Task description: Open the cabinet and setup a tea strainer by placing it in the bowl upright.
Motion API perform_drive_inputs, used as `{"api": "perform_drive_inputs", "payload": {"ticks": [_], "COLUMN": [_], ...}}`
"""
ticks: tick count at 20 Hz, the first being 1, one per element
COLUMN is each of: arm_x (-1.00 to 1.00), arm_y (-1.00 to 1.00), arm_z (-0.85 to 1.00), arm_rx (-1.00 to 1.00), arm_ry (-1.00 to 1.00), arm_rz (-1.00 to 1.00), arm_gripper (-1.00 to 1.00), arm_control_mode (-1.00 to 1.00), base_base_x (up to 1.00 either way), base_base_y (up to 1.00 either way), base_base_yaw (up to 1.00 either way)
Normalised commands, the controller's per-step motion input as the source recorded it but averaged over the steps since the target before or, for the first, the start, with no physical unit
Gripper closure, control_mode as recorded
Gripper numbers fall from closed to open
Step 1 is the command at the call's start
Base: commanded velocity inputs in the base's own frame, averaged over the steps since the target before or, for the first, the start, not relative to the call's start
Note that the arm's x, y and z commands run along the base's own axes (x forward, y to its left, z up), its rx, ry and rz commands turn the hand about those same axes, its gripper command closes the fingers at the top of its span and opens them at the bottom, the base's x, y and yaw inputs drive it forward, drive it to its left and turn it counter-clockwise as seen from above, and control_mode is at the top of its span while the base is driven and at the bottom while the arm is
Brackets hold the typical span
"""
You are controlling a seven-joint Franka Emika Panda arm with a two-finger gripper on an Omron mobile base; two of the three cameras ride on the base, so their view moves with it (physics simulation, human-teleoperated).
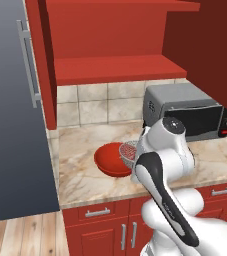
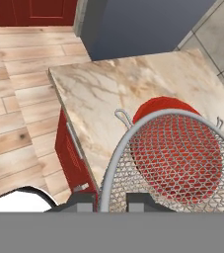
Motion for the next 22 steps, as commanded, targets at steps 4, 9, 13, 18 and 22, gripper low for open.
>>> {"api": "perform_drive_inputs", "payload": {"ticks": [4, 9, 13, 18, 22], "arm_x": [0.16, 0.27, 0.28, 0.29, 0.47], "arm_y": [0.0, 0.2, 0.23, 0.14, 0.0], "arm_z": [-0.06, 0.0, -0.03, -0.08, -0.43], "arm_rx": [0.0, 0.0, 0.0, 0.0, 0.0], "arm_ry": [0.0, 0.0, 0.0, 0.01, 0.05], "arm_rz": [0.01, 0.02, 0.01, 0.0, 0.0], "arm_gripper": [1.0, 1.0, 1.0, 1.0, 1.0], "arm_control_mode": [-1.0, -1.0, -1.0, -1.0, -1.0], "base_base_x": [0.0, 0.0, 0.0, 0.0, 0.0], "base_base_y": [0.0, 0.0, 0.0, 0.0, 0.0], "base_base_yaw": [0.0, 0.0, 0.0, 0.0, 0.0]}}
